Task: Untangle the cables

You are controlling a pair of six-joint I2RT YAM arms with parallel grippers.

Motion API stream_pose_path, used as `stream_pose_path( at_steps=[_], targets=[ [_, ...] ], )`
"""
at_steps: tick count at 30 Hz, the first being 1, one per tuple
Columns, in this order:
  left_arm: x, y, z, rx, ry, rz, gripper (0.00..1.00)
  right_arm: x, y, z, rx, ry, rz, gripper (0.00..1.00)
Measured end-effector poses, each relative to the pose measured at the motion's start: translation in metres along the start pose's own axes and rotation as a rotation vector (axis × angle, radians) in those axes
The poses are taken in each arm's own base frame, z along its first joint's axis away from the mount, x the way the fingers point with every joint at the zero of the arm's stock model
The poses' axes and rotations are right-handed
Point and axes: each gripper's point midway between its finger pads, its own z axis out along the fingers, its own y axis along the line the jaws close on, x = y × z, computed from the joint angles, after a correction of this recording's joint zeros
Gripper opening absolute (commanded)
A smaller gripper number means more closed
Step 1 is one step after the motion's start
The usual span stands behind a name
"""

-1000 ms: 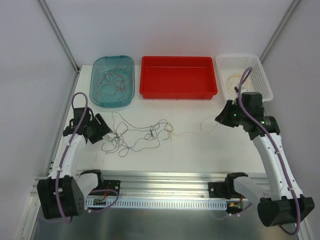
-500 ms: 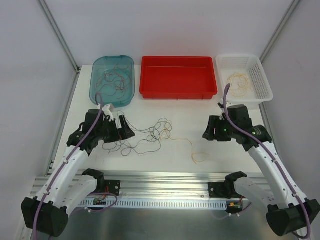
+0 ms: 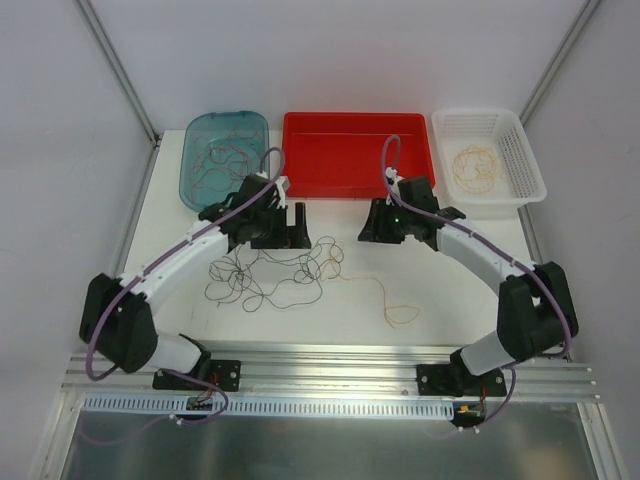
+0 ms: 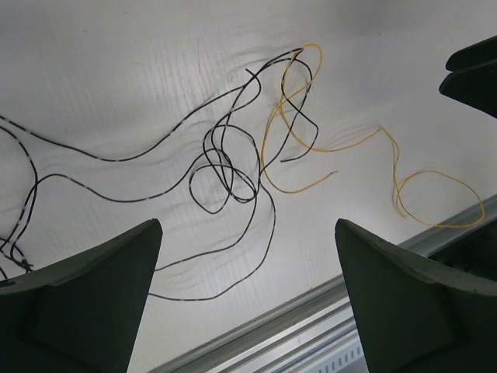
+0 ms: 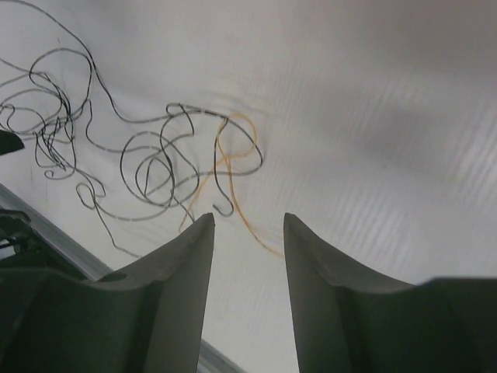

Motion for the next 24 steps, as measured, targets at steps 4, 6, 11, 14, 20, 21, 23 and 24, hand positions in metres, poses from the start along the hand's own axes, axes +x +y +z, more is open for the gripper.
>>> stream_pose_path(
  at_steps=[4, 6, 11, 14, 20, 21, 23, 24],
  targets=[
    [-0.010, -0.002, 0.038, -0.030, 0.046, 0.013, 0.93, -0.009, 0.001, 0.036, -0.043, 0.008, 0.035, 0.45],
    [-0.010, -0.001, 0.058, -0.047, 0.076, 0.014, 0.92, -0.008, 0.000, 0.051, -0.059, 0.023, 0.055, 0.45],
    [0.000, 0.010, 0.098, -0.087, 0.149, 0.013, 0.88, -0.002, -0.002, 0.081, -0.090, 0.056, 0.077, 0.43],
    [0.005, 0.011, 0.108, -0.093, 0.171, 0.018, 0.85, 0.006, -0.003, 0.093, -0.105, 0.080, 0.085, 0.39],
    [0.016, 0.012, 0.125, -0.100, 0.204, 0.029, 0.70, 0.014, -0.002, 0.108, -0.131, 0.103, 0.098, 0.26],
    [0.018, 0.013, 0.127, -0.102, 0.209, 0.030, 0.67, 0.014, -0.001, 0.109, -0.137, 0.102, 0.102, 0.23],
    [0.020, 0.014, 0.131, -0.106, 0.214, 0.026, 0.58, 0.013, 0.001, 0.111, -0.151, 0.097, 0.102, 0.19],
    [0.021, 0.015, 0.132, -0.107, 0.216, 0.023, 0.55, 0.012, 0.002, 0.111, -0.157, 0.096, 0.104, 0.13]
  ],
)
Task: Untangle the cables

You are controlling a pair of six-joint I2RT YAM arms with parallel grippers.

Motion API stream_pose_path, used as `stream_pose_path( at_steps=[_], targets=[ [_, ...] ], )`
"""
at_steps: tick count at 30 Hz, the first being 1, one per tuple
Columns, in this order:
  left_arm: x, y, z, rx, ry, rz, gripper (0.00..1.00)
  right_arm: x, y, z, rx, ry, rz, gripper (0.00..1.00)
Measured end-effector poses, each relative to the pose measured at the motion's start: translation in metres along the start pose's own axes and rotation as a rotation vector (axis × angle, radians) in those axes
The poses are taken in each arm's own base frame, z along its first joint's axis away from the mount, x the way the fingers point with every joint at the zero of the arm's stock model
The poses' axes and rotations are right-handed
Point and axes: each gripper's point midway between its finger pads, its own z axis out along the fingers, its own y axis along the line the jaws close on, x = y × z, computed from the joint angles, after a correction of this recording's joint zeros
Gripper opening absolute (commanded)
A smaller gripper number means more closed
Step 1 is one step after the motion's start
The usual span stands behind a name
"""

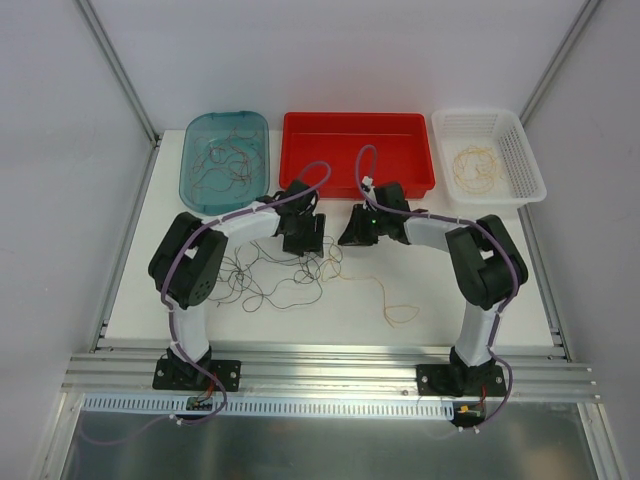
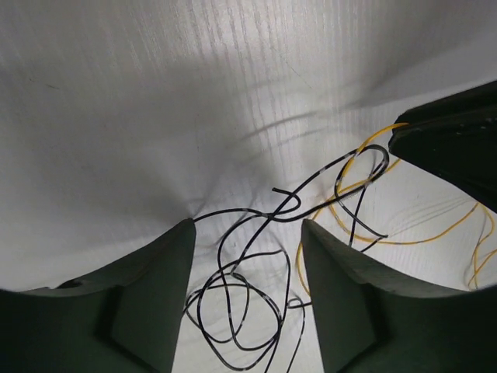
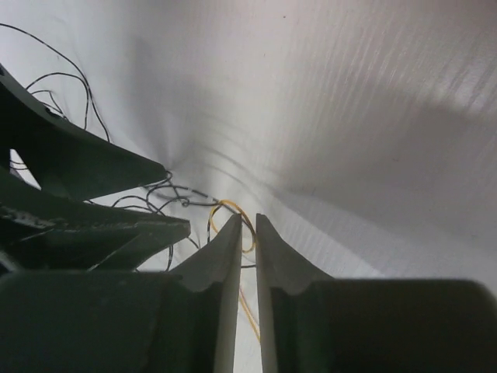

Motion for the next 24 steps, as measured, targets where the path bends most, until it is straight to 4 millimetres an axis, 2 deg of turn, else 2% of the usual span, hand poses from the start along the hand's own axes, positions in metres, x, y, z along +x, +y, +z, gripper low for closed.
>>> stream_pose_path(
  at_steps=[3, 4, 6, 9, 12, 15, 20, 22, 24],
  targets=[
    [0.002, 0.002, 0.003, -0.006, -0.001, -0.009, 0.33, -0.001, 0.003, 0.001, -0.019, -0.009, -0.004, 0.01],
    [0.002, 0.004, 0.004, -0.013, -0.003, -0.011, 0.18, -0.001, 0.003, 0.001, -0.022, -0.008, -0.003, 0.01],
    [0.004, 0.008, 0.006, -0.027, -0.006, -0.015, 0.01, 0.000, 0.003, 0.001, -0.025, -0.008, -0.002, 0.01],
    [0.005, 0.012, 0.007, -0.040, -0.016, -0.012, 0.00, 0.007, -0.001, -0.006, -0.018, -0.003, 0.004, 0.01],
    [0.005, 0.015, 0.007, -0.048, -0.034, -0.012, 0.00, 0.005, 0.001, -0.028, -0.015, -0.027, 0.005, 0.01],
    [0.007, 0.020, 0.004, -0.065, -0.055, -0.014, 0.00, -0.017, 0.008, -0.070, -0.020, -0.124, -0.005, 0.01],
    [0.016, 0.035, -0.004, -0.099, -0.068, -0.046, 0.00, -0.061, 0.024, -0.166, -0.016, -0.367, -0.052, 0.01],
    [0.019, 0.044, -0.008, -0.109, -0.069, -0.074, 0.00, -0.068, 0.026, -0.200, 0.003, -0.445, -0.068, 0.01],
    [0.019, 0.056, -0.012, -0.122, -0.075, -0.114, 0.00, -0.065, 0.026, -0.228, 0.031, -0.494, -0.070, 0.01]
  ],
)
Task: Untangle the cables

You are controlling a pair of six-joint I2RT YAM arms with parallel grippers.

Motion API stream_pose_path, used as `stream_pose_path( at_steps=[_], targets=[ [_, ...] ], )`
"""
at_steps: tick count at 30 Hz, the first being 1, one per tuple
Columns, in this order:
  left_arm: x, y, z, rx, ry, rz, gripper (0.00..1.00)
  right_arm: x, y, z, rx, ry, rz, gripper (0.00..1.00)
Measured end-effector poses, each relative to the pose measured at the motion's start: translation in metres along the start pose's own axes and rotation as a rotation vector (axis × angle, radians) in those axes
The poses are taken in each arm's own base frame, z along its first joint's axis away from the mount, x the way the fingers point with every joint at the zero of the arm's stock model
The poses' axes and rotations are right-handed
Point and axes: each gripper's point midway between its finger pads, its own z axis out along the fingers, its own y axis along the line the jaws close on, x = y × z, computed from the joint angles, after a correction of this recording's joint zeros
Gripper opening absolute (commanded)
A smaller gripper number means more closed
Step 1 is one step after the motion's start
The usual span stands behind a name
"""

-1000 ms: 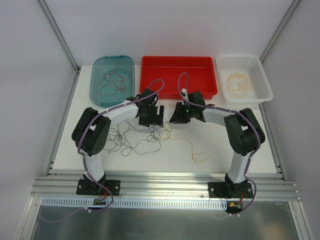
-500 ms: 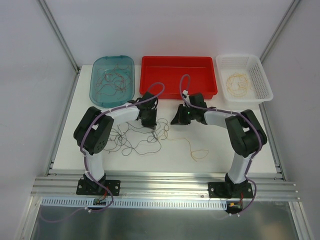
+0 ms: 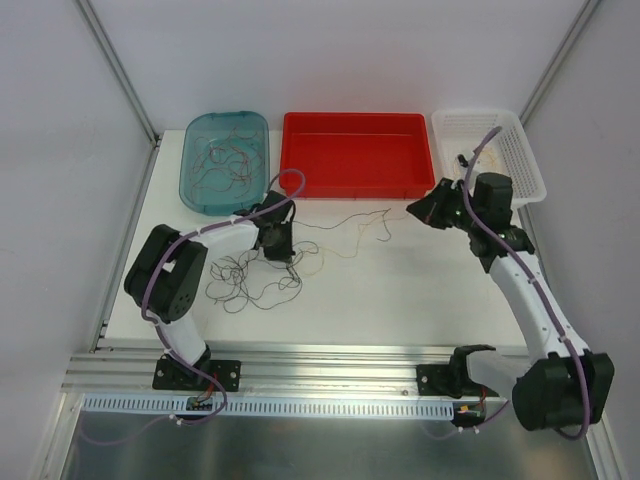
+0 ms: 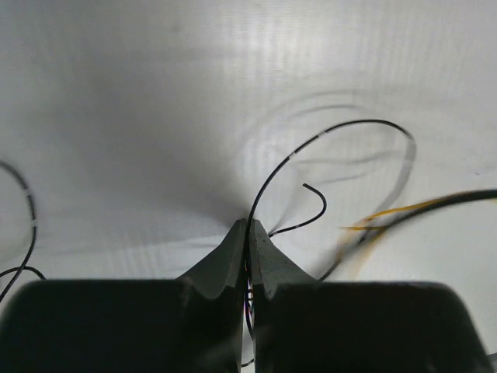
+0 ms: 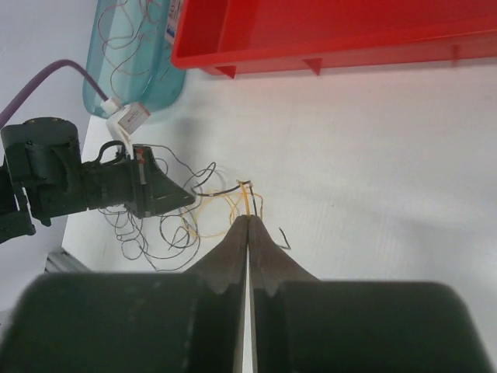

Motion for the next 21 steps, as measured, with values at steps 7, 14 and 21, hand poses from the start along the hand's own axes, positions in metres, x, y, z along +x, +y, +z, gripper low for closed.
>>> stream_pose_path(
  at_steps=[7, 14, 21],
  targets=[
    [-0.001, 0.044, -0.011, -0.040, -0.015, -0.148, 0.00, -0.016, -0.031, -0.059, 0.149, -0.075, 0.083, 0.01],
    [0.003, 0.095, -0.027, -0.086, -0.047, -0.332, 0.00, -0.051, -0.012, -0.108, 0.201, -0.187, 0.072, 0.01],
    [0.018, 0.128, -0.042, -0.130, -0.069, -0.464, 0.00, -0.052, -0.011, -0.134, 0.285, -0.231, 0.062, 0.01]
  ],
)
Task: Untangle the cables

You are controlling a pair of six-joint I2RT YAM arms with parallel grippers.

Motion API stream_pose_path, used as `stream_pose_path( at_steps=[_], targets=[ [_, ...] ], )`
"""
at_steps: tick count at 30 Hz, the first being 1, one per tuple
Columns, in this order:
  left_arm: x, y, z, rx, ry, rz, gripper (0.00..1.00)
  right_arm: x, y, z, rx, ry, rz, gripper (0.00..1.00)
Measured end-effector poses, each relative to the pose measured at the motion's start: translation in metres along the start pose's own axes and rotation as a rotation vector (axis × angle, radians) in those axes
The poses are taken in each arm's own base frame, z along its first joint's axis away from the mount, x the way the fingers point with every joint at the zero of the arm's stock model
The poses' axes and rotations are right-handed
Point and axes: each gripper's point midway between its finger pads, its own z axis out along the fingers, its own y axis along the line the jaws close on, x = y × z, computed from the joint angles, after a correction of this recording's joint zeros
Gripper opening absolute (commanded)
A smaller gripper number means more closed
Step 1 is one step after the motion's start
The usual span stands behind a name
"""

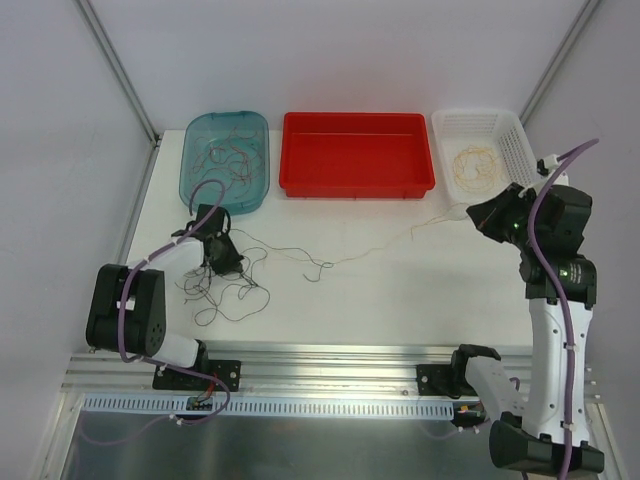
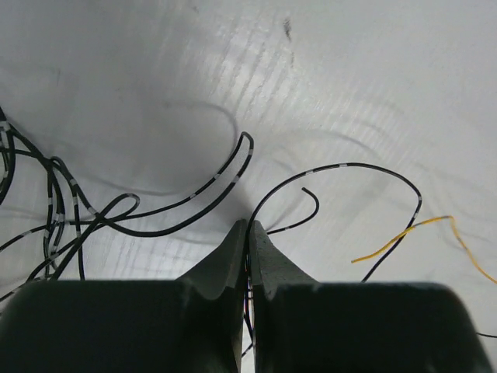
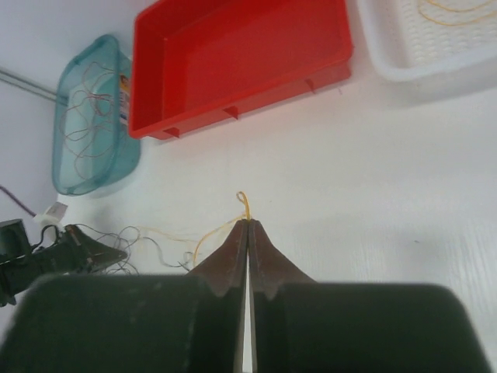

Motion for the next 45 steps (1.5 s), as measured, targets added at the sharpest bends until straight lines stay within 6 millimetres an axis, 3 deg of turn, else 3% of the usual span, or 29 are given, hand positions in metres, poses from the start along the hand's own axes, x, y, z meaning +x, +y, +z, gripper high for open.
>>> stream_pose_path(
  at_steps=[2, 5, 9, 15, 18, 28, 38, 45],
  targets=[
    [0.000, 0.006, -0.002, -0.004, -0.005, -0.032, 0.00, -0.008, -0.004, -0.007, 0.050, -0.017, -0.010, 0.01],
    [-0.001, 0.013, -0.003, -0.001, -0.004, -0.091, 0.00, -0.039, 0.002, -0.030, 0.100, -0.101, -0.049, 0.01],
    [-0.005, 0.022, -0.004, -0.009, -0.015, -0.169, 0.00, -0.095, 0.025, -0.070, 0.116, -0.298, -0.106, 0.01],
    [-0.003, 0.028, -0.007, -0.014, -0.025, -0.216, 0.00, -0.151, 0.057, -0.122, 0.103, -0.502, -0.156, 0.01],
    [-0.003, 0.028, -0.007, -0.013, -0.025, -0.220, 0.00, -0.170, 0.071, -0.135, 0.078, -0.561, -0.169, 0.01],
    [-0.005, 0.032, -0.007, -0.019, -0.028, -0.240, 0.00, -0.196, 0.077, -0.134, 0.092, -0.596, -0.187, 0.01],
    [-0.024, 0.052, -0.005, -0.036, -0.052, -0.459, 0.00, -0.239, 0.079, -0.174, 0.173, -0.812, -0.173, 0.01],
    [-0.043, 0.083, -0.009, -0.071, -0.095, -0.604, 0.00, -0.237, 0.063, -0.179, 0.233, -0.871, -0.142, 0.01]
  ],
)
